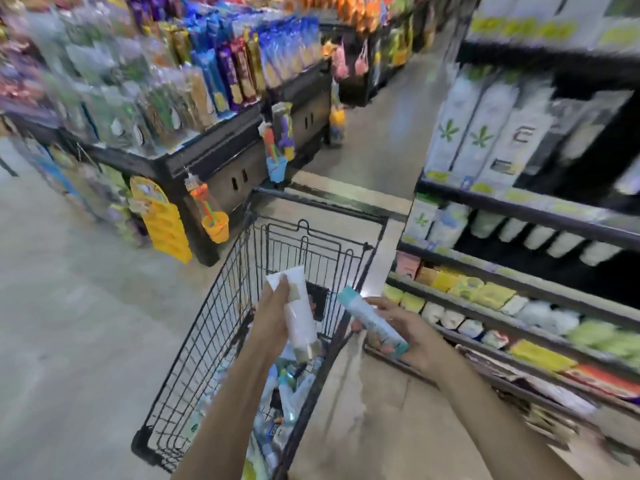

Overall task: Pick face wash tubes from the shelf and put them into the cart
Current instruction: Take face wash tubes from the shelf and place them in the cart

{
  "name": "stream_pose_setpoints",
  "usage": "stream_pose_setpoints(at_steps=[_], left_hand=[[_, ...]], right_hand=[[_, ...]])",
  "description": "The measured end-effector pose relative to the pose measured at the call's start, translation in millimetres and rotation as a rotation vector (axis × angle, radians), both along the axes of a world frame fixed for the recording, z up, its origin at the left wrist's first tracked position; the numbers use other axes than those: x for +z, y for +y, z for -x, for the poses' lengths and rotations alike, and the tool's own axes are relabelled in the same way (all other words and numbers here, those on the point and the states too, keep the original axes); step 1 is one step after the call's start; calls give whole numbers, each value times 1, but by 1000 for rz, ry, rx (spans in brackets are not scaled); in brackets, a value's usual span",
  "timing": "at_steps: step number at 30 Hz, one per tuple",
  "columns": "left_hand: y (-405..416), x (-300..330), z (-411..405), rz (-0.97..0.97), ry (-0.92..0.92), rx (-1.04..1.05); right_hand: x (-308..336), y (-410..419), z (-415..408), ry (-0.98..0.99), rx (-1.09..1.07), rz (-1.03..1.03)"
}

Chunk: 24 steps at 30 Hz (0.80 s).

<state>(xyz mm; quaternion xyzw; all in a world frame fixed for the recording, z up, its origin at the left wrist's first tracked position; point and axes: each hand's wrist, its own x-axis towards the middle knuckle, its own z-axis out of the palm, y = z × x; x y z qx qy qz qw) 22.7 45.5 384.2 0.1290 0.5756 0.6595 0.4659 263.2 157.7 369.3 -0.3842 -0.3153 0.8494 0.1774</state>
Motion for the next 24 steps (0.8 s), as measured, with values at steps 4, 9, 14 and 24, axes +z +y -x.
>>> stream_pose_setpoints(at_steps=[4, 9, 14, 24], left_hand=[[38, 19, -46, 4, -42, -166], [74, 41, -118, 13, -114, -371], [94, 61, -190, -47, -44, -558], [108, 104, -308, -228, 13, -586]], right_hand=[[25, 0, -61, -118, -44, -242], [57, -9, -143, -251, -196, -348], [71, -14, -225, -263, -306, -400], [86, -27, -342, -118, -631, -317]])
